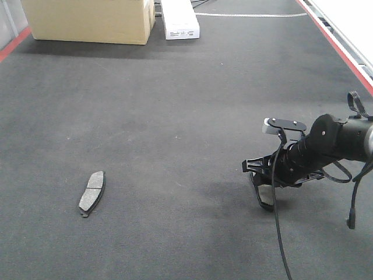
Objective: Move and align brake pads A on conveyor
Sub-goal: 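Open the right gripper beside the first pad and lift away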
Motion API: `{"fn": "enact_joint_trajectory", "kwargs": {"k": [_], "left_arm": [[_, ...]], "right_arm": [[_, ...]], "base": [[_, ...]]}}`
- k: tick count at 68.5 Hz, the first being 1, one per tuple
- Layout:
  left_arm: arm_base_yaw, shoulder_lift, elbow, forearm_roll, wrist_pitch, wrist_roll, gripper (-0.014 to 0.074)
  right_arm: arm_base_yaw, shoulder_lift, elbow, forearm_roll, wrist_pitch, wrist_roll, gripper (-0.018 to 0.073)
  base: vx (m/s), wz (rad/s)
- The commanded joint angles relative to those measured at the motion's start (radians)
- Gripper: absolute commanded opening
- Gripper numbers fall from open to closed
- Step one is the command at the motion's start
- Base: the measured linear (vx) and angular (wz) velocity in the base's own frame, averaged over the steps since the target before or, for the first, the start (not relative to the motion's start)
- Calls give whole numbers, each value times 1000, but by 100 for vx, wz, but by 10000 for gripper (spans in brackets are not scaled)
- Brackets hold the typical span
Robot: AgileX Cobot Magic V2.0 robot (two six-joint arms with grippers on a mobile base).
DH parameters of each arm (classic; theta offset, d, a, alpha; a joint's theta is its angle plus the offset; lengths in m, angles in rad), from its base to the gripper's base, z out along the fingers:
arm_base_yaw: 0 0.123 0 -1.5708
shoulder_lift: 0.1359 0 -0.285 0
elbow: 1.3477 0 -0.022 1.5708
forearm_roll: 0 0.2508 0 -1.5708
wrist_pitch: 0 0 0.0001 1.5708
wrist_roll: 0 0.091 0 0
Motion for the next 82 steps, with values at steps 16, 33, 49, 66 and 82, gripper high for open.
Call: {"fn": "enact_joint_trajectory", "kwargs": {"k": [16, 33, 49, 66, 82], "left_arm": [[-1, 0, -26, 7, -58, -2, -6], [-1, 0, -26, 7, -58, -2, -6], [-1, 0, -26, 7, -58, -2, -6], [-1, 0, -26, 7, -58, -2, -6], [-1, 0, -26, 7, -58, -2, -6]], "right_arm": [[-6, -87, -32, 6, -10, 23, 382], [-6, -245, -28, -49, -8, 23, 357], [-6, -394, -28, -99, 5, 23, 160], [-6, -548, -28, -101, 27, 7, -13], [-6, -697, -28, -100, 55, -20, -10]], "base": [[0, 0], [0, 0], [0, 0], [0, 0], [0, 0]]}}
